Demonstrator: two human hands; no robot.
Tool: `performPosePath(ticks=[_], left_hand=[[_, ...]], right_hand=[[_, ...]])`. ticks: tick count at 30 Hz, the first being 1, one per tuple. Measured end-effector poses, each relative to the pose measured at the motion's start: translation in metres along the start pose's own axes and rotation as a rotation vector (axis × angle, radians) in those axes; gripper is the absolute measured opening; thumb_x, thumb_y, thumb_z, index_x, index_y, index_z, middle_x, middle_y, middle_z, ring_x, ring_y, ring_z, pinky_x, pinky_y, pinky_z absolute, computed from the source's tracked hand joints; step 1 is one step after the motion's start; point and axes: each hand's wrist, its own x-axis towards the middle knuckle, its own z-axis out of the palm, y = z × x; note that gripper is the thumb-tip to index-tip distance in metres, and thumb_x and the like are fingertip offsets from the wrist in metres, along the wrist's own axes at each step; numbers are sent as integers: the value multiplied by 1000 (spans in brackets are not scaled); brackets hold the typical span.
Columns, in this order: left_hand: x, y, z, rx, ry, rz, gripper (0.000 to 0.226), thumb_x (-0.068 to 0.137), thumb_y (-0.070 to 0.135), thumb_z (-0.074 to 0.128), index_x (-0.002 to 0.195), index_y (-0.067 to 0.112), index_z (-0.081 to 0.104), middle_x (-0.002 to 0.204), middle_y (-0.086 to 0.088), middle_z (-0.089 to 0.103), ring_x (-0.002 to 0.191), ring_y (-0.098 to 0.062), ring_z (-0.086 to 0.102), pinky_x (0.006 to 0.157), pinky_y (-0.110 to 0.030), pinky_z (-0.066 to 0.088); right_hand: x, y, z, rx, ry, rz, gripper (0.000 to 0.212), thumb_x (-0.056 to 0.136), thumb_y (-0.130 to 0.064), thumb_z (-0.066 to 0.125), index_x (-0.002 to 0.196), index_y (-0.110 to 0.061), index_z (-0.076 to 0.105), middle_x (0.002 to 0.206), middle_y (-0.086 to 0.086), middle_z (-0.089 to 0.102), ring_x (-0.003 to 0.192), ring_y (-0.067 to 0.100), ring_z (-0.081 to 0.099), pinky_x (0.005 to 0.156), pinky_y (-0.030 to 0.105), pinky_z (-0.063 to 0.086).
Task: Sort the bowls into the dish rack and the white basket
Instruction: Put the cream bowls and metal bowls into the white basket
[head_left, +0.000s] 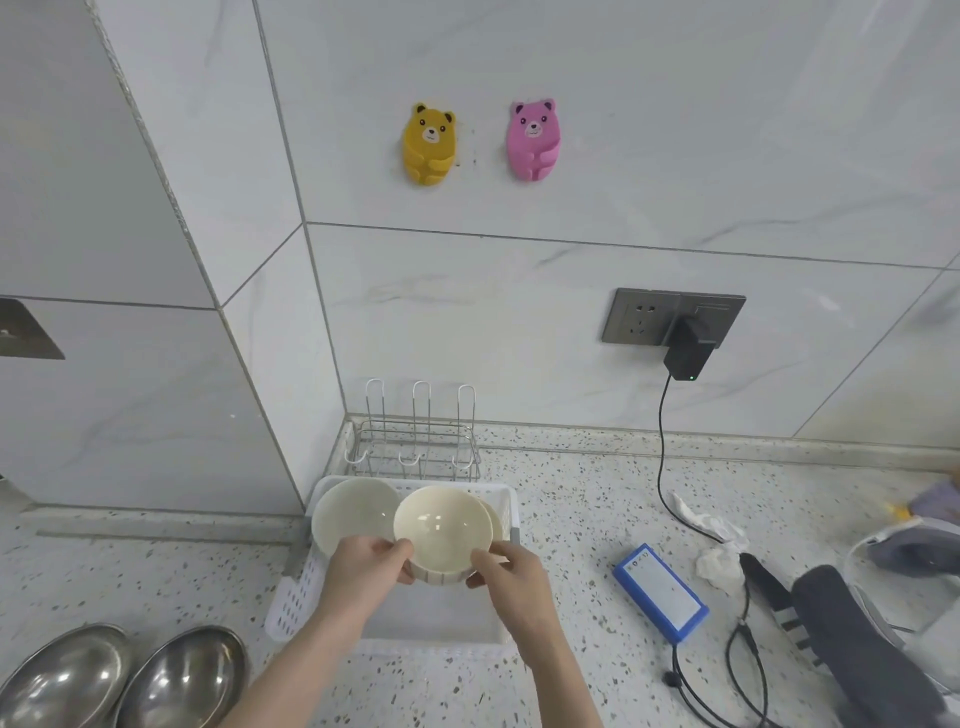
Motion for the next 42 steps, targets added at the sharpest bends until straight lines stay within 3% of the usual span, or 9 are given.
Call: performPosePath(ticks=[5, 8, 10, 13, 19, 29, 32, 35, 42], left_hand=[[3, 1, 16, -13, -61, 17, 27, 90, 25, 65, 68, 11, 74, 61, 2, 74, 34, 2, 48, 48, -24, 35], [7, 0, 23, 29, -71, 47, 23, 93, 32, 63, 79, 17, 71, 62, 6, 75, 39, 1, 49, 49, -25, 36], [9, 0, 25, 33, -65, 56, 17, 93, 37, 62, 99, 21, 62, 71, 2, 76, 44, -3, 51, 46, -22, 38], [12, -1, 26, 56, -86, 83, 27, 93, 36, 60, 118, 29, 51, 85, 1, 75, 63, -3, 67, 43, -20, 41], [20, -5, 27, 265, -89, 111, 12, 93, 33, 56, 102, 27, 60, 72, 4, 75, 77, -11, 71, 70, -29, 51], [25, 0, 35, 283, -151, 54, 10, 91, 28, 55, 97, 21, 60, 73, 1, 75, 61, -5, 60, 57, -24, 43], [29, 0, 36, 254, -167, 30, 10, 90, 25, 55, 98, 21, 61, 76, 0, 75, 54, -8, 55, 55, -23, 42], [31, 1, 37, 241, -200, 3, 9, 91, 23, 53, 97, 23, 59, 78, -2, 74, 41, -3, 46, 42, -20, 33], [25, 5, 40, 162, -251, -30, 13, 89, 16, 49, 95, 26, 52, 74, -6, 72, 47, -15, 38, 42, -17, 25]], right_hand=[[12, -2, -7, -78, 115, -8, 17, 82, -15, 56, 77, -6, 69, 62, 1, 68, 59, 13, 54, 57, 27, 41], [20, 1, -4, -91, 157, -14, 17, 83, -15, 55, 81, -7, 70, 62, 5, 64, 57, 14, 50, 56, 27, 39], [25, 2, -2, -95, 181, -1, 17, 83, -16, 55, 81, -6, 69, 62, 6, 62, 57, 14, 48, 55, 27, 39], [30, 5, 2, -97, 194, 17, 17, 83, -17, 56, 82, -8, 69, 62, 5, 62, 55, 13, 47, 53, 25, 37], [37, 10, 5, -122, 186, 33, 15, 84, -18, 56, 81, -9, 68, 73, 13, 71, 56, 13, 50, 52, 23, 38], [47, 14, 7, -260, 170, 39, 18, 83, -19, 55, 68, -9, 55, 75, 19, 70, 57, 19, 46, 55, 26, 34], [49, 13, 8, -311, 160, 39, 17, 84, -20, 54, 70, -10, 53, 69, 14, 66, 57, 19, 45, 55, 26, 35], [49, 11, 9, -387, 161, 35, 18, 85, -21, 53, 72, -12, 48, 60, -1, 48, 55, 16, 40, 50, 26, 30], [49, 13, 10, -438, 146, 31, 10, 86, -18, 52, 86, -8, 52, 72, 1, 50, 64, 20, 45, 49, 23, 30]])
